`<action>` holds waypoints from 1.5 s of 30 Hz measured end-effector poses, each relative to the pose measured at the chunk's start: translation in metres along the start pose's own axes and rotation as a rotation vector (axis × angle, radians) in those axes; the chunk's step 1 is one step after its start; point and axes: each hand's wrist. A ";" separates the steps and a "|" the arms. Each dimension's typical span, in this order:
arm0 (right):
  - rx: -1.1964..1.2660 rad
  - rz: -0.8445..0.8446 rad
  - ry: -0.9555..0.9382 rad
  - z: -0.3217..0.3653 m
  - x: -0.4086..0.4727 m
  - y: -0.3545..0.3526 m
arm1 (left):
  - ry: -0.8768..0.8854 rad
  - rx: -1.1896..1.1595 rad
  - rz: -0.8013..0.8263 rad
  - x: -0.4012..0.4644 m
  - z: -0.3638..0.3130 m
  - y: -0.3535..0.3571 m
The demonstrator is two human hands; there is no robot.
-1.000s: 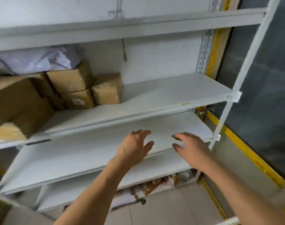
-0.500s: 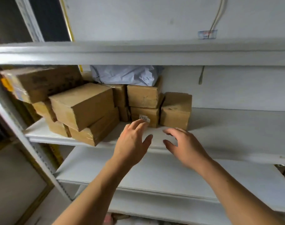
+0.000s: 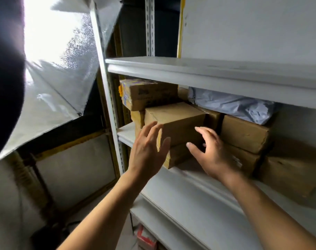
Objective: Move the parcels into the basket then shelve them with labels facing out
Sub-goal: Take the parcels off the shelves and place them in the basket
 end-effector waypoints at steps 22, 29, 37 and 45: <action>0.536 -0.251 0.369 0.018 0.037 0.029 | -0.456 -0.967 0.136 0.027 0.043 0.031; 0.678 -0.526 0.296 0.022 -0.002 0.017 | -0.295 -0.950 0.198 -0.008 0.017 0.041; 0.716 -0.715 0.331 -0.006 -0.082 -0.024 | -0.435 -1.334 0.708 -0.014 -0.013 0.054; 0.617 -0.787 0.478 -0.004 -0.197 -0.078 | -0.413 -1.451 0.919 -0.068 -0.106 0.077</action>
Point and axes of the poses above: each hand's wrist, its own x-axis towards the middle knuckle, its own y-axis out of the palm, z = x × y, and after that the axes turned 4 degrees about -x, right-handed
